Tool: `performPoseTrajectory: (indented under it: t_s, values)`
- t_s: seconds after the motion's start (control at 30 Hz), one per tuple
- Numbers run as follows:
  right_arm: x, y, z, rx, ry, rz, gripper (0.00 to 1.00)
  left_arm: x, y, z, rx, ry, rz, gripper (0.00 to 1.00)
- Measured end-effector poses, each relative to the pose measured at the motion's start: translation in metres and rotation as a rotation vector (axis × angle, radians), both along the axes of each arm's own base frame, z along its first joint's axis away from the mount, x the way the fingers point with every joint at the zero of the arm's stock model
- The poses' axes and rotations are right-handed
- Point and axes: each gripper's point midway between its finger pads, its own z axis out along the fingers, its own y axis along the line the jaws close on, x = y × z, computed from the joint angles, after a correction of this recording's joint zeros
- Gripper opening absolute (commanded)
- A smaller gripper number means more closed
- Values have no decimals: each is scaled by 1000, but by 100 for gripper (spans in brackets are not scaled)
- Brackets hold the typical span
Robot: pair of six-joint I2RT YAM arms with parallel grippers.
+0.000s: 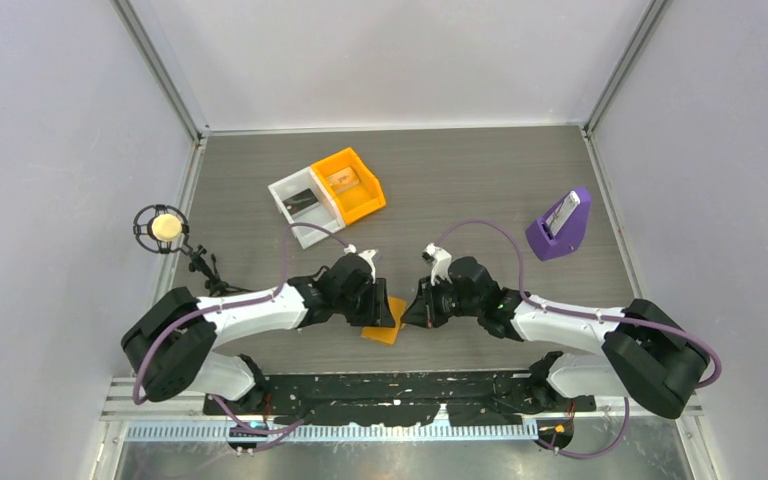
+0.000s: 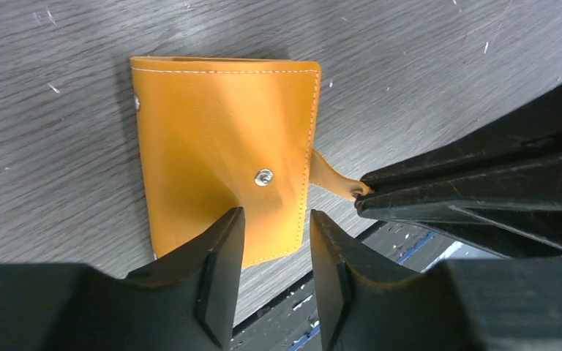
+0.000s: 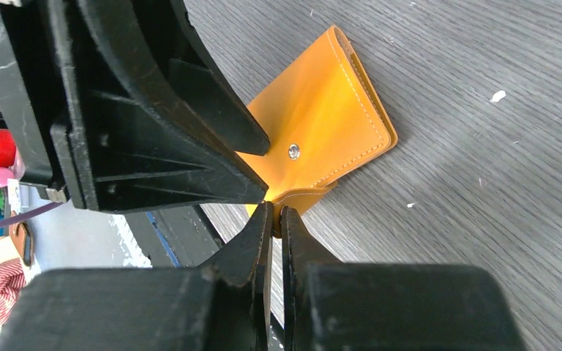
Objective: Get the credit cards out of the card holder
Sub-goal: Open the card holder at the center of the board.
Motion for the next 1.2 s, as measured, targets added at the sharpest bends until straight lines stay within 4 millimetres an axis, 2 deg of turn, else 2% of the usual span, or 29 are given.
performPoseTrajectory:
  t_s: [0.1, 0.43, 0.63, 0.73, 0.8, 0.93, 1.03, 1.2]
  values:
    - [0, -2, -2, -11, -1, 2, 5, 0, -1, -7, 8, 16, 8, 37]
    - [1, -19, -7, -57, -4, -43, 5, -1, -3, -8, 13, 7, 4, 36]
    - [4, -30, -18, -96, 6, -84, 5, 0, -3, -10, 20, 1, 14, 37]
    - [8, -37, -22, -118, 7, -106, 5, 0, -4, -9, 14, 7, 24, 43]
    - [12, -42, -24, -130, 5, -120, 5, 0, -3, -6, 14, 3, 29, 50]
    - [16, -49, -22, -135, 10, -135, 5, -1, 13, 0, 59, -19, 53, 65]
    - [15, -44, -9, -90, 7, -112, 5, 2, 24, 10, 81, -64, 68, 74]
    - [11, -31, 24, 17, -20, -68, 5, 6, 27, 27, 60, -130, 62, 79]
